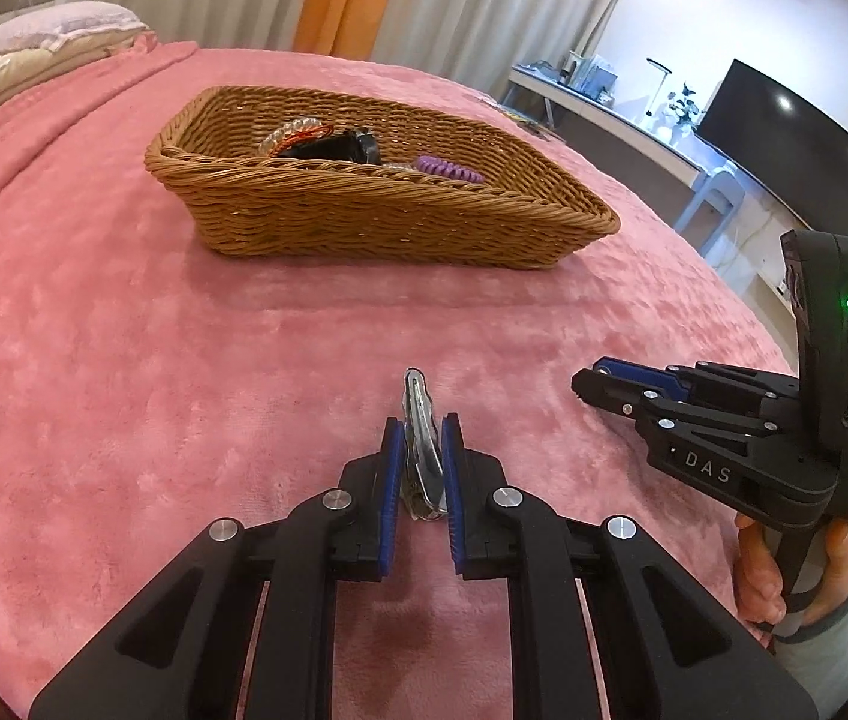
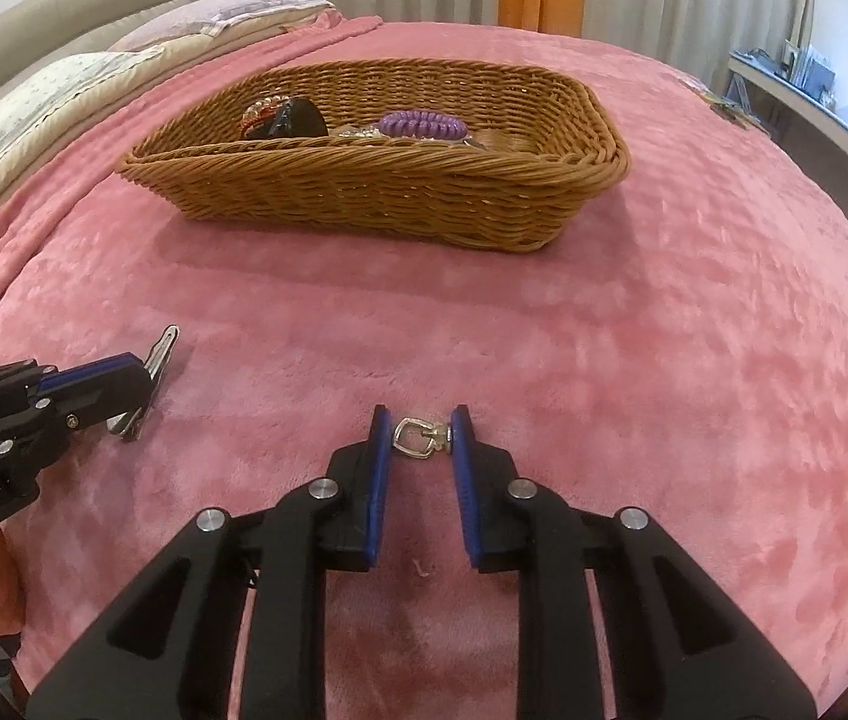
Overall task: Organize jewelry
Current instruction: 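Carry the keys and clasp into the basket and open both tools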
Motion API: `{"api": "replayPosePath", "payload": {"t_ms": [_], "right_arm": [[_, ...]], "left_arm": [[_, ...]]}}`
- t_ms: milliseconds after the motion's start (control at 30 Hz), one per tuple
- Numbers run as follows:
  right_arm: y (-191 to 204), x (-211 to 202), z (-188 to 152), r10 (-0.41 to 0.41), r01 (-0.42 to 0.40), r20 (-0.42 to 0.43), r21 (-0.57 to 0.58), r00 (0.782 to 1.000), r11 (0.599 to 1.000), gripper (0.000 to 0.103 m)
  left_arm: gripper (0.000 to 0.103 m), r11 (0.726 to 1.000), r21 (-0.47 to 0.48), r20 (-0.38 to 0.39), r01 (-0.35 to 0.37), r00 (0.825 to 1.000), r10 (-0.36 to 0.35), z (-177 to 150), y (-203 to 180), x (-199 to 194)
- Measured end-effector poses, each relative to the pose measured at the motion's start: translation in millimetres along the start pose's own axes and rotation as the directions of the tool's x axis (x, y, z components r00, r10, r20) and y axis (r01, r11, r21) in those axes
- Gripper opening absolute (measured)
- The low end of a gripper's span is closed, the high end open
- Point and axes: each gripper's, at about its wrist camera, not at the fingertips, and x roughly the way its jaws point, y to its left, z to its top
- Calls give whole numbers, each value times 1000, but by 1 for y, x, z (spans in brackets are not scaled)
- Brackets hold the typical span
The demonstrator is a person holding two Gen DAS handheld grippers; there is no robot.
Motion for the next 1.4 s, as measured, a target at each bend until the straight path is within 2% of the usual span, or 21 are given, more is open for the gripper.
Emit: {"api": "replayPosePath", "payload": {"t_ms": [600, 900, 1133, 1300, 1400], "right_arm": [[8, -12, 0, 37, -37, 41, -11, 998, 999, 18], [1, -45, 13, 62, -66, 147, 22, 987, 998, 18], [-12, -88, 55, 40, -64, 287, 78, 957, 995, 18], [-17, -97, 98, 17, -54, 352, 97, 936, 994, 18], [-20, -90, 119, 11, -54, 365, 107, 931, 993, 18]], "left_arm": [[11, 1000, 8, 10, -9, 1000, 9, 0, -2, -1], [11, 1000, 11, 116, 8, 993, -9, 13, -5, -32], [11, 999, 53, 234, -1, 972, -12, 60, -17, -74], [11, 997, 81, 297, -15, 955, -9, 105, -21, -81], [11, 996, 86, 318, -18, 948, -11, 128, -20, -70]]}}
